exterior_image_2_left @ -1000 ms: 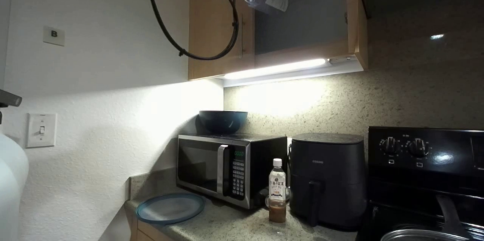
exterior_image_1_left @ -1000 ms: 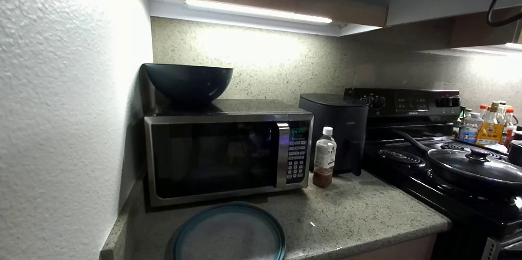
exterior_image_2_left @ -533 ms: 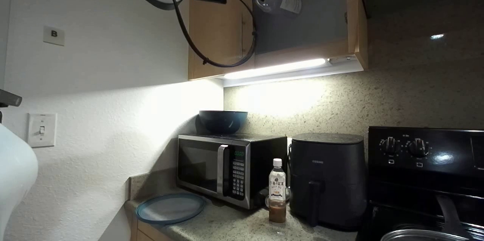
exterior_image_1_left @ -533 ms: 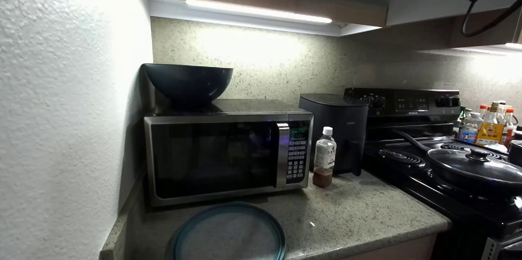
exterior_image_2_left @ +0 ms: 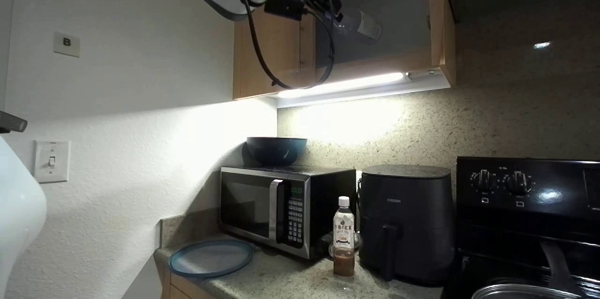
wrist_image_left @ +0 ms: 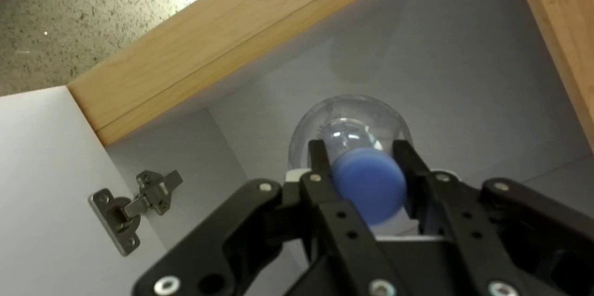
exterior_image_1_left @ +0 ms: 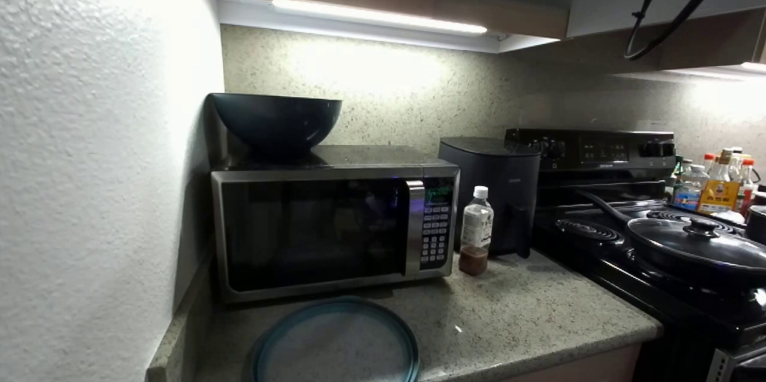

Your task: Remove the bottle from the open cabinet, put it on the counter, put it back in the cabinet and then put it back on the counter

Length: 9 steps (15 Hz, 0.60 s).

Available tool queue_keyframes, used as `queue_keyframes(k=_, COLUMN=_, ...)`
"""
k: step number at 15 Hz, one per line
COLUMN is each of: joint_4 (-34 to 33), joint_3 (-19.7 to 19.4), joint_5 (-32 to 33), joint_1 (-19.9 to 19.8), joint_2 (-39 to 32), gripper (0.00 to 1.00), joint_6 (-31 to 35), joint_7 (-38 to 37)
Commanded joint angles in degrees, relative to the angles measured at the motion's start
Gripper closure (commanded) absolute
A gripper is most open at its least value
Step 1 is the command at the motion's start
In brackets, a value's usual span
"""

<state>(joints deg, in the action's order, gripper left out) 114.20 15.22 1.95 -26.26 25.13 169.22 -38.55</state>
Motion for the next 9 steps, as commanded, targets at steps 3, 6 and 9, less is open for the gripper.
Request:
queue_keyframes(k=3, joint_4=-1.6, joint_3=-0.5, joint_5=0.0, joint_1=1.1, joint_2=-2.0, gripper=0.62, joint_6=-0.4, joint_7=0.0)
queue_keyframes(k=6, joint_4=-2.5, joint_3=0.2, joint_5=0.6, joint_1=0.2, joint_2=-2.8, gripper=0.87, joint_6=-0.3, joint_7=-0.7)
queue_keyframes(k=9, joint_4=-5.0, joint_3=-0.2, joint_5=-0.5, joint_1=1.1, joint_2=-5.9, gripper=0.87, joint_6=-1.1, joint_7=-0.5)
